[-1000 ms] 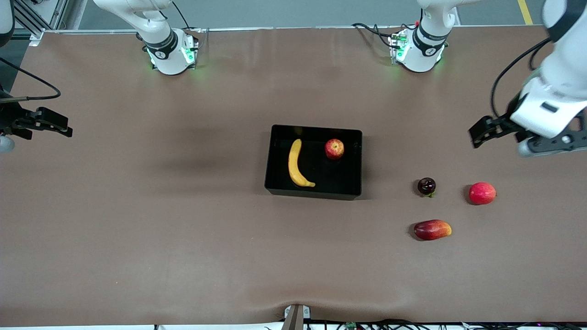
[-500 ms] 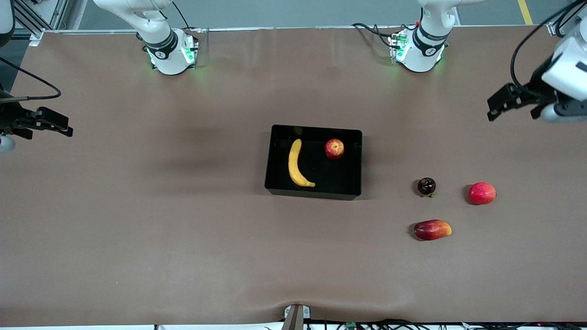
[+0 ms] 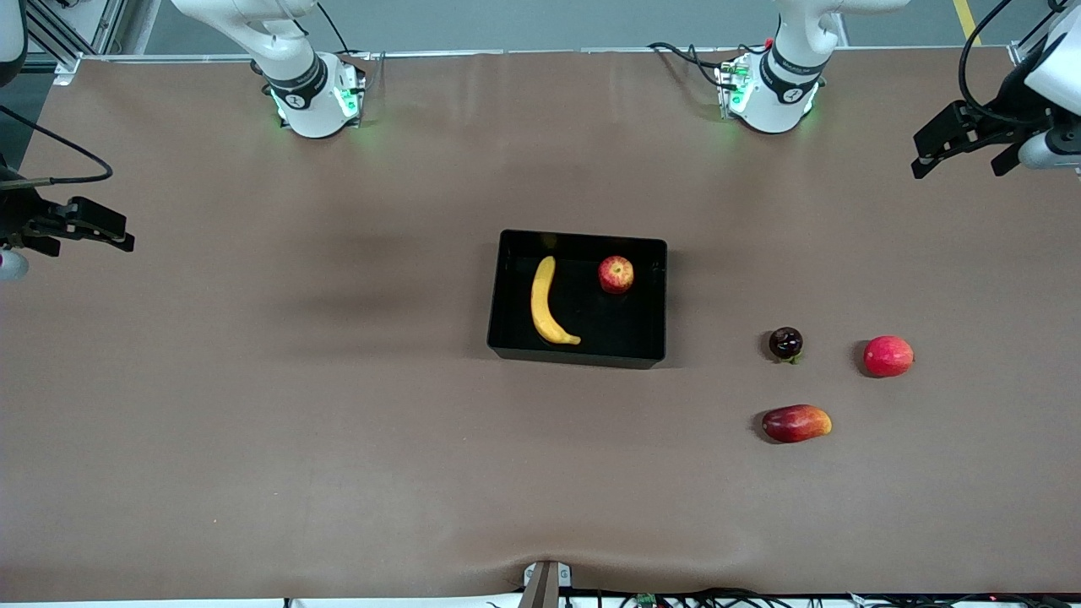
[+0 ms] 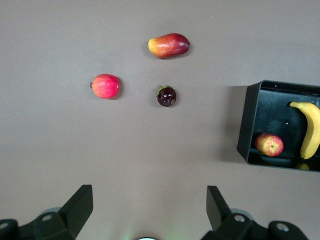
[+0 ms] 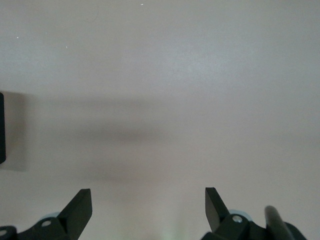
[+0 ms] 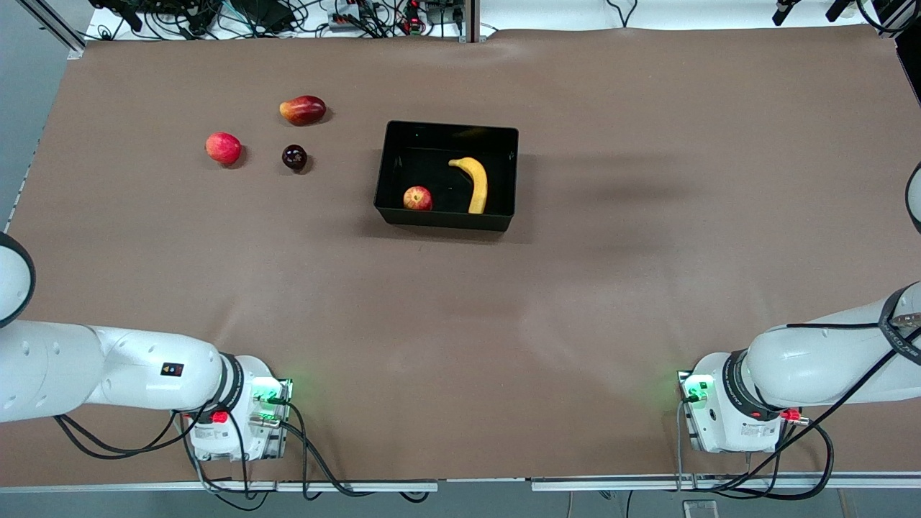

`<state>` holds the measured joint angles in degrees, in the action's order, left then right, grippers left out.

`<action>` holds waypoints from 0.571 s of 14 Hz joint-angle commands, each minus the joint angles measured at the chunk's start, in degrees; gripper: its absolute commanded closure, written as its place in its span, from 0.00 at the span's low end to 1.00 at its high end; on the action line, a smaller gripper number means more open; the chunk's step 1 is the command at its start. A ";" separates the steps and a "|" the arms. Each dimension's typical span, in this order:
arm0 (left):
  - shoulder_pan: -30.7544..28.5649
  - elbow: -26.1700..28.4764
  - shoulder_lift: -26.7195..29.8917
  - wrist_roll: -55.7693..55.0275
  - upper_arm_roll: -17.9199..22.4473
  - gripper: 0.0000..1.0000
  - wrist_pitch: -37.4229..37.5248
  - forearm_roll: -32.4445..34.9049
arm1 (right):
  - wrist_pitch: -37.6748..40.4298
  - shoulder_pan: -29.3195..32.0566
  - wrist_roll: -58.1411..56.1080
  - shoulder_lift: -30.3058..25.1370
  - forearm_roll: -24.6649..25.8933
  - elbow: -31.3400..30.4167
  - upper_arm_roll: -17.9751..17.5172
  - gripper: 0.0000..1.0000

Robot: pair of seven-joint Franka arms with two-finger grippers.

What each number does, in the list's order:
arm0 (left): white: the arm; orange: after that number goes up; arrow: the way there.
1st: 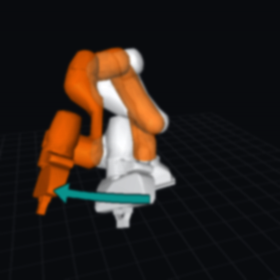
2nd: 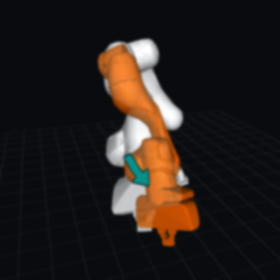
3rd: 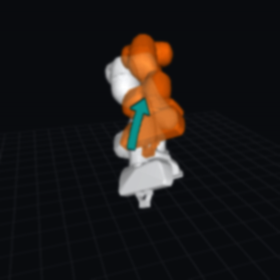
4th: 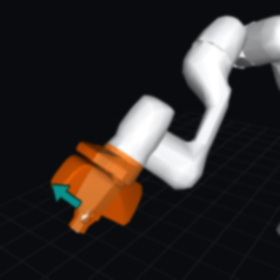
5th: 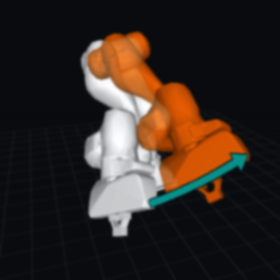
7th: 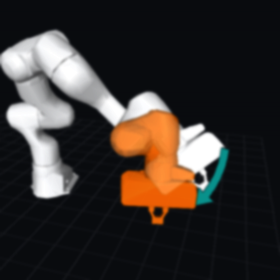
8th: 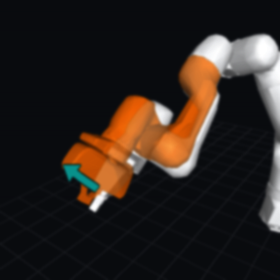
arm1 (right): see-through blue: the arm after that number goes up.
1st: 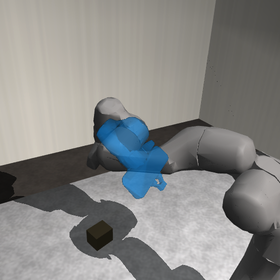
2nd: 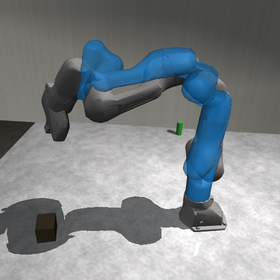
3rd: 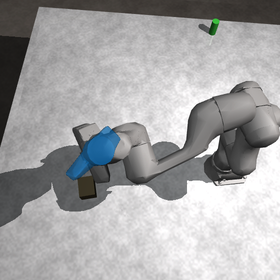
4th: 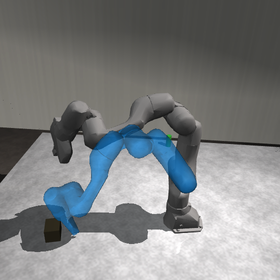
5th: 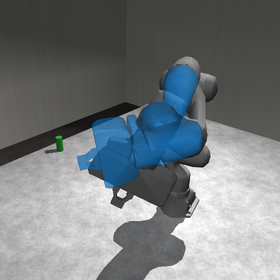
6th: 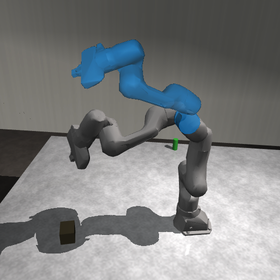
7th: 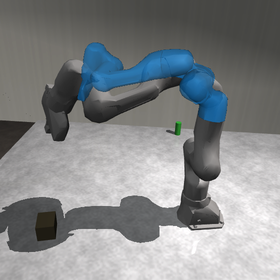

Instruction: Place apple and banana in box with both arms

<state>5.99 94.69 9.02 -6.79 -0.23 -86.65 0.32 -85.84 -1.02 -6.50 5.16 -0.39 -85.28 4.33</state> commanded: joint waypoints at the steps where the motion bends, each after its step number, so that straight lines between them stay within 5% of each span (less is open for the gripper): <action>1: -4.48 -0.65 -0.40 -0.07 -4.85 0.00 1.39 -0.41 | 0.68 -0.21 0.17 -0.33 -0.84 0.29 0.15 0.00; 3: -7.56 -0.65 -1.02 0.11 -8.19 0.00 1.57 -0.41 | 0.68 -0.21 0.08 -0.33 -0.84 0.29 0.15 0.00; 8: -7.83 -3.36 -1.89 -0.24 -8.12 0.00 1.57 -0.32 | 1.02 -0.13 0.08 -0.33 -0.75 0.20 0.15 0.00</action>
<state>-1.06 93.95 7.88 -6.88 -7.85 -86.05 0.32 -85.75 -1.02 -6.50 5.16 -0.39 -85.28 4.33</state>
